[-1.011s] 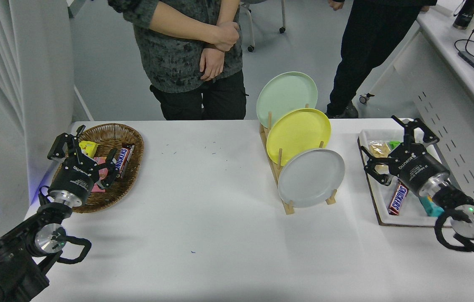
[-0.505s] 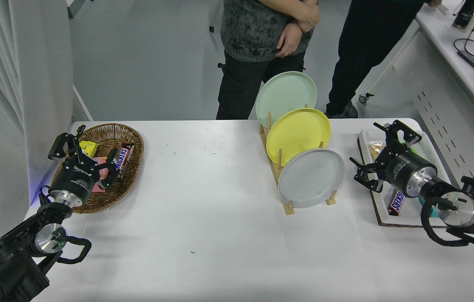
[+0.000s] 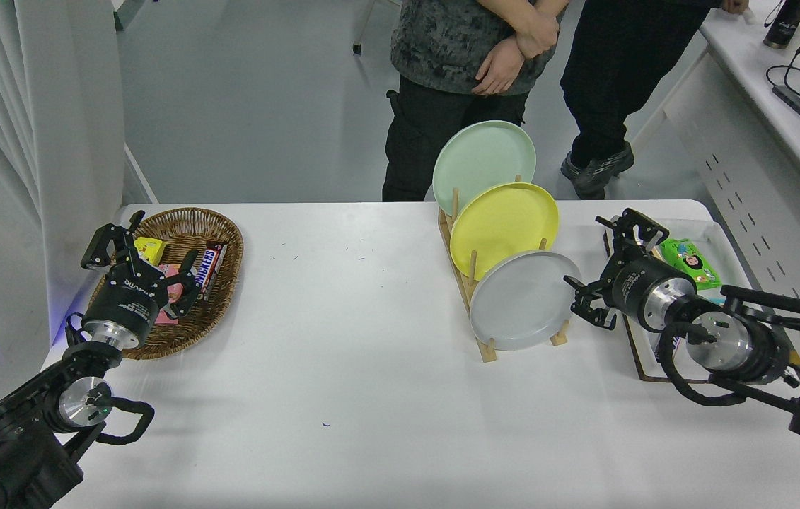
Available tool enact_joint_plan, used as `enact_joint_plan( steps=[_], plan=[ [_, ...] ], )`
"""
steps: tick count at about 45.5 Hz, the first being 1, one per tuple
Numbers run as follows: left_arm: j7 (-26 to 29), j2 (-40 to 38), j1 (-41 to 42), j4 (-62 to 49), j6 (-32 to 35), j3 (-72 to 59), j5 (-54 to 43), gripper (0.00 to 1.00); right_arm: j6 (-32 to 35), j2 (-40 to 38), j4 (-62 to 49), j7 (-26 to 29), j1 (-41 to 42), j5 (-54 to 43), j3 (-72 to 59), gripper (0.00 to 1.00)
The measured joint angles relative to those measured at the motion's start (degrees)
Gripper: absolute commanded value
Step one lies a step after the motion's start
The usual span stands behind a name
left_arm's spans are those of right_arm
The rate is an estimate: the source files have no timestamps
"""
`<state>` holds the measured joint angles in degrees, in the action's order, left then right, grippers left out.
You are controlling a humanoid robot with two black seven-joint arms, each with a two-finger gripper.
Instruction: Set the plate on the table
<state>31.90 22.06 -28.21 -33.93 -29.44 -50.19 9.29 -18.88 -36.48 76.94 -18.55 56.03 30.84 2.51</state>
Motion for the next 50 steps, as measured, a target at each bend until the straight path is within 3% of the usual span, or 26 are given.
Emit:
enact_joint_plan(
  steps=[12,16,39,50],
  plan=[
    [0.0,0.0,0.0,0.0,0.0,0.0,0.0,0.98,-1.45,2.77,-1.31,0.45,1.3,-0.7,-0.23,0.98],
    [0.0,0.0,0.0,0.0,0.0,0.0,0.0,0.98,-1.61,3.65,-1.73,1.13,1.69,-0.79,-0.27,0.88],
    [0.0,0.0,0.0,0.0,0.0,0.0,0.0,0.98,-2.47,5.5,-3.54,4.95,2.91,-1.01,-1.56,0.87],
    [0.0,0.0,0.0,0.0,0.0,0.0,0.01,0.98,-2.61,5.88,-4.58,6.4,3.61,-0.94,-2.38,0.79]
  ],
)
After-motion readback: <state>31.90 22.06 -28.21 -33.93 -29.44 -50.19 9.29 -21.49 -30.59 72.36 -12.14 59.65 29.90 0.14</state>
